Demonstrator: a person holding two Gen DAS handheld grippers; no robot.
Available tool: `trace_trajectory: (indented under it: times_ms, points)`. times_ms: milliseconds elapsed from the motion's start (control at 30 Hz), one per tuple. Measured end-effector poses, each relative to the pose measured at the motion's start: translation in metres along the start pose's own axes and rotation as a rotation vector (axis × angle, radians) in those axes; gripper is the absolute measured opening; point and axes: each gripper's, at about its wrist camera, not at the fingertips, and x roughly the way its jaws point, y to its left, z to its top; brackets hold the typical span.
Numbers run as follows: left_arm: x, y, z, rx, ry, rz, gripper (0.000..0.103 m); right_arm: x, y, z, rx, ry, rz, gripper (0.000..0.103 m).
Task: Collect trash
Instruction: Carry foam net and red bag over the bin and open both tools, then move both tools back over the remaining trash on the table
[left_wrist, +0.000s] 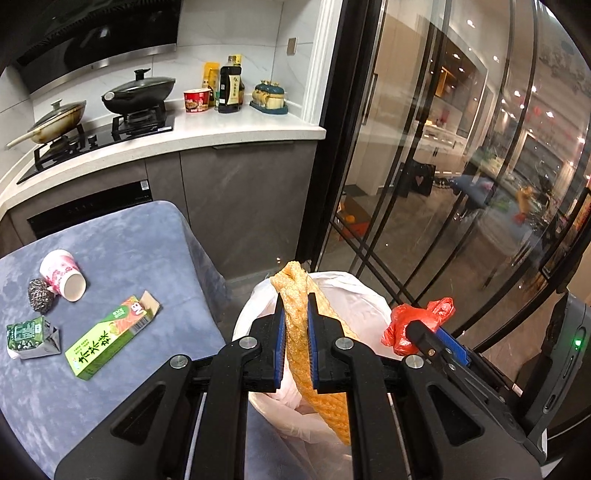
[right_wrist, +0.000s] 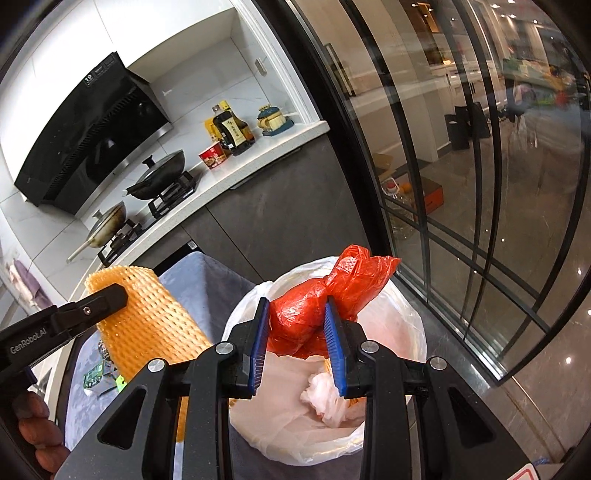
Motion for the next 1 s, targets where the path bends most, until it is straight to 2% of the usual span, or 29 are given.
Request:
trace_trajectory:
  times_ms: [433, 500, 567, 700, 1000]
  points:
    - [0.022, 0.001, 0.0, -0.001, 0.034, 0.02, 0.012, 0.016, -0.003, 0.0, 0.017, 0.027, -0.003, 0.032]
    - [0.024, 0.002, 0.001, -0.007, 0.038, 0.021, 0.014, 0.017, -0.003, 0.0, 0.018, 0.027, -0.002, 0.033]
    - [0.024, 0.002, 0.001, -0.012, 0.035, 0.02, 0.022, 0.017, -0.003, 0.0, 0.019, 0.026, -0.003, 0.035]
    - [0.026, 0.002, 0.002, -0.008, 0.036, 0.018, 0.024, 0.019, -0.003, -0.001, 0.031, 0.027, -0.001, 0.043]
    - [0.026, 0.005, 0.001, -0.017, 0.034, 0.024, 0.024, 0.02, -0.004, 0.0, 0.031, 0.026, -0.004, 0.043]
